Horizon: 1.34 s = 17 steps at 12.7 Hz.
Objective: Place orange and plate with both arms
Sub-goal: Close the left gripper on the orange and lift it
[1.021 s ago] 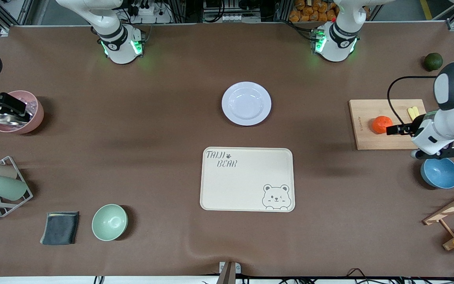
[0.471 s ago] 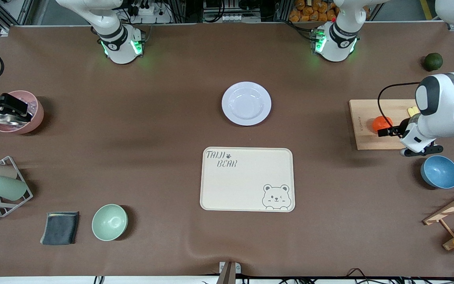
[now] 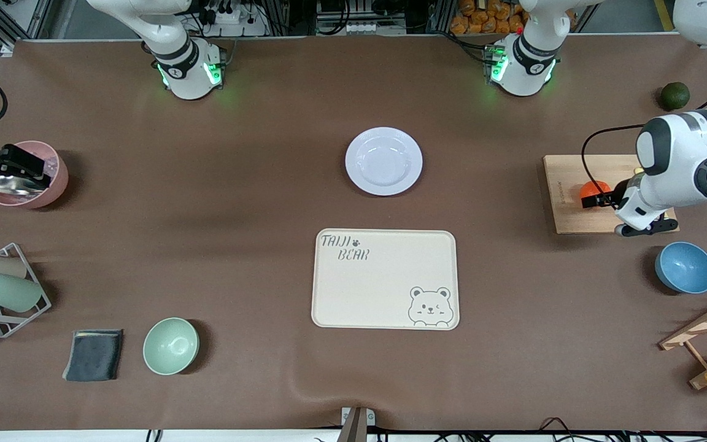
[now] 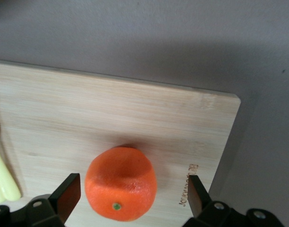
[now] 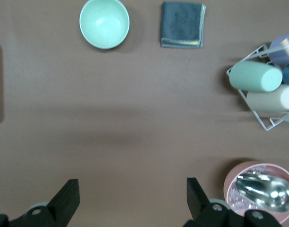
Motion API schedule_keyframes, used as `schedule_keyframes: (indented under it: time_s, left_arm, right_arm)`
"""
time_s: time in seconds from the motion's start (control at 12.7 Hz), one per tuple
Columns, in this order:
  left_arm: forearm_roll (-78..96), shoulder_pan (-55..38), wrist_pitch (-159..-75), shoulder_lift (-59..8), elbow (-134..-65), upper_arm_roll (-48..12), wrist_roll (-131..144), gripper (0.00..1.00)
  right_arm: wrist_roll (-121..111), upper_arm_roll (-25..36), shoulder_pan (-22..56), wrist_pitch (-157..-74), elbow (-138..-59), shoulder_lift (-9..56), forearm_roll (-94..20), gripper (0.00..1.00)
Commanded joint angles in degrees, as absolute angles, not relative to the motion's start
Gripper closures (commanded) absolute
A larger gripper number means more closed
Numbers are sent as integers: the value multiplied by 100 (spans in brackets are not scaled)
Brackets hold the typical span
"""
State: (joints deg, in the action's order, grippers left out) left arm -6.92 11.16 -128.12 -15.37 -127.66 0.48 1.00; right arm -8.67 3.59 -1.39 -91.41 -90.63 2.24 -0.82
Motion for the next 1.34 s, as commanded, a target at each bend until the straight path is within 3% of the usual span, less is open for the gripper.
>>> schedule_keyframes:
  time_s: [0.0,0.71,0.79,0.86,1.26]
  left_arm:
    - [-1271,1178,-12937,-1714,-12797,-9,79,0]
    - [-1459,1222,-12929,-2013,-12893,-9,88,0]
    - [-1459,1213,-12920,-1978,-12911,-9,88,71]
    - [-1459,1195,-12920,-1969,-12920,-9,88,87]
    - [-1459,1160,-12745,-1478,-12911,-166,193,87]
  right_arm:
    - [-782,369,-105,-8965,-8939,272,-114,0]
    - [-835,360,-123,-8974,-8921,299,-114,0]
    - [-835,360,-114,-8982,-8921,290,-114,0]
    - [-835,360,-123,-8982,-8921,290,-114,0]
    - [-844,369,-132,-8991,-8921,290,-114,0]
